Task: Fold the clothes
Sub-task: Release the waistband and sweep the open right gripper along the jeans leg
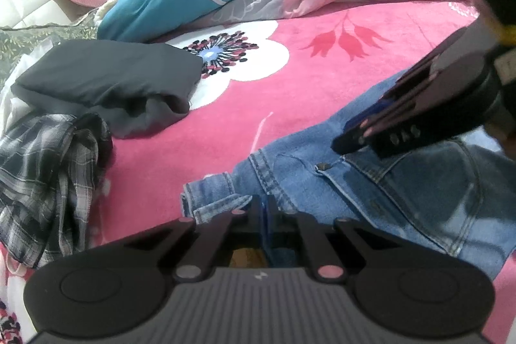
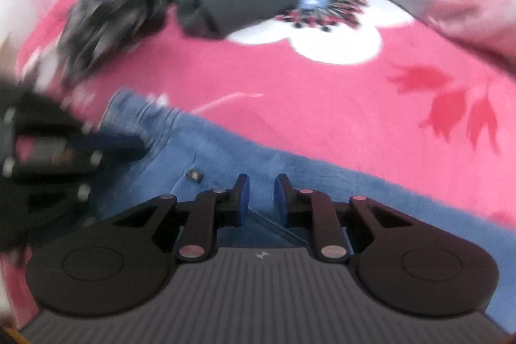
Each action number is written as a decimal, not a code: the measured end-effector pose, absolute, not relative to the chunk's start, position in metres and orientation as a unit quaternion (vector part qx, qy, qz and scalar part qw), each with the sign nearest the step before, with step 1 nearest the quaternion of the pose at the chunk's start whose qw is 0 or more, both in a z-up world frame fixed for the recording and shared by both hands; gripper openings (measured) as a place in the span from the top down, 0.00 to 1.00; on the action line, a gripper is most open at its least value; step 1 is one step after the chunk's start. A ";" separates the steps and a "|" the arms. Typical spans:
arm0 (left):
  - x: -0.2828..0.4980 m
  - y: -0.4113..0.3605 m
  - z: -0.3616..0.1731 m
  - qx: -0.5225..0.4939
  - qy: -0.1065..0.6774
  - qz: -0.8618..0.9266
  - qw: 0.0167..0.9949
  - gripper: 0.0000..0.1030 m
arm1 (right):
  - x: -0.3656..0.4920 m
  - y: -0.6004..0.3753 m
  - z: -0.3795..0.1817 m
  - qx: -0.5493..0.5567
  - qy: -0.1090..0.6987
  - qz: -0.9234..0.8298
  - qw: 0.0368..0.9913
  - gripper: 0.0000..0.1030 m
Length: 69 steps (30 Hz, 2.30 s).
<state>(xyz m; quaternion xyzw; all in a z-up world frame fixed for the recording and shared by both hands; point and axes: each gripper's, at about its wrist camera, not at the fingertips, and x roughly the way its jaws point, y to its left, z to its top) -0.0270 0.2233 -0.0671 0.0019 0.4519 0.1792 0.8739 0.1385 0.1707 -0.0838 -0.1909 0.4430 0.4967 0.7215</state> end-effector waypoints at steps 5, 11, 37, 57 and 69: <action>-0.026 0.223 -0.066 0.007 0.458 0.176 0.871 0.95 | 0.133 0.143 -0.052 -0.197 0.416 0.447 0.767 0.84; -0.027 0.216 -0.068 0.029 0.456 0.181 0.871 0.95 | 0.185 0.107 -0.082 -0.209 0.447 0.335 0.803 0.83; -0.015 0.107 -0.063 -0.022 0.469 0.138 0.872 0.72 | 0.210 0.017 -0.065 -0.192 0.500 0.353 0.767 0.74; -0.080 0.150 -0.051 -0.126 0.457 0.281 0.834 0.71 | 0.212 0.017 -0.084 -0.213 0.505 0.364 0.754 0.72; -0.095 0.141 -0.034 -0.118 0.447 0.273 0.843 0.71 | 0.211 0.018 -0.084 -0.218 0.501 0.358 0.757 0.72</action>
